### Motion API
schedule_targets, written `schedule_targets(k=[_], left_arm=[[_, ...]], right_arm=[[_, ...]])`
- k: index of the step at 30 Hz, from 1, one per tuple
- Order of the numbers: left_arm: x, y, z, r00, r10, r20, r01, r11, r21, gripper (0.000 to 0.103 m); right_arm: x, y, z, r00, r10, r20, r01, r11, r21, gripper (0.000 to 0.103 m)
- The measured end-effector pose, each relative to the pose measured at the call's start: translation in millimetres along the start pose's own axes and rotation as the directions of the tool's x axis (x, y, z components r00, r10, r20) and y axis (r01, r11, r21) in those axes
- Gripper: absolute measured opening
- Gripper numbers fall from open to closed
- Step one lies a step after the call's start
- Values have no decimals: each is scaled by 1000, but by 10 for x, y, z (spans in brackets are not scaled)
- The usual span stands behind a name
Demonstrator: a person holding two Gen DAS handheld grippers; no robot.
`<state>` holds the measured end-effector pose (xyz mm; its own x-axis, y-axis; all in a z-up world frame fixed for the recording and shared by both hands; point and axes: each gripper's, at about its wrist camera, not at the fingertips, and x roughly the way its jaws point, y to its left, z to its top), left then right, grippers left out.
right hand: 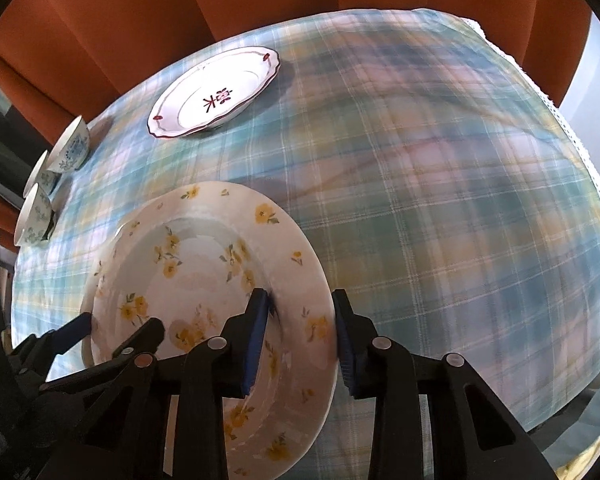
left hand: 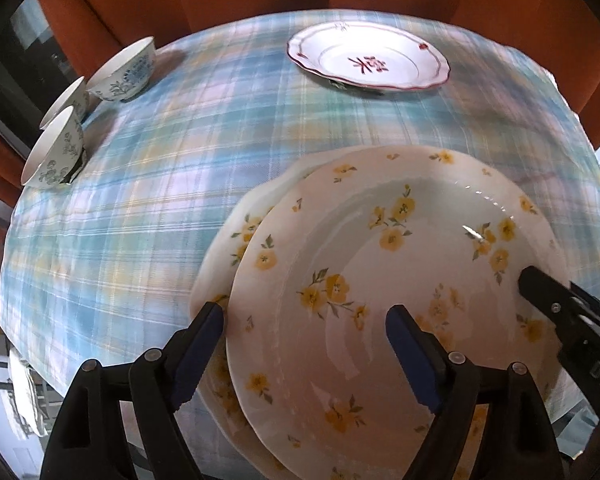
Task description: Organize plates and bowls
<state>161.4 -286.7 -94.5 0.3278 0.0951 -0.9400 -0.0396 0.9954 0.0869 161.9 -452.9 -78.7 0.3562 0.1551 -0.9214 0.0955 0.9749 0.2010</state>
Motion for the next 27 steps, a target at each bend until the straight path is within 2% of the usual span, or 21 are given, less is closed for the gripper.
schedule_targets(k=[6,12,22,25,26,27], left_arm=[[-94,146,3,999,-3,33,5,999,-53,85],[-91,251,-1,1000,-5,25,8,995,-96,85],[-44,282,33,999,-49,10,49,998,-47,85],[-31,334,61,997,-71,10,71,997,-28,85],[-29,366,70,997,-80,8,80,996,-25,85],[-30,390,77,996,-91,8,91,996,-25,85]], right_arm=[[97,97,40,1000,-7,-26,6,999,-46,37],[185,222,76,999,-18,-49,13,995,-96,41],[194,292,80,996,-74,-49,68,993,-101,45],[134,333,73,997,-72,-28,70,994,-80,56],[103,360,70,997,-77,-14,76,994,-77,64],[71,390,64,996,-95,-1,94,993,-76,66]])
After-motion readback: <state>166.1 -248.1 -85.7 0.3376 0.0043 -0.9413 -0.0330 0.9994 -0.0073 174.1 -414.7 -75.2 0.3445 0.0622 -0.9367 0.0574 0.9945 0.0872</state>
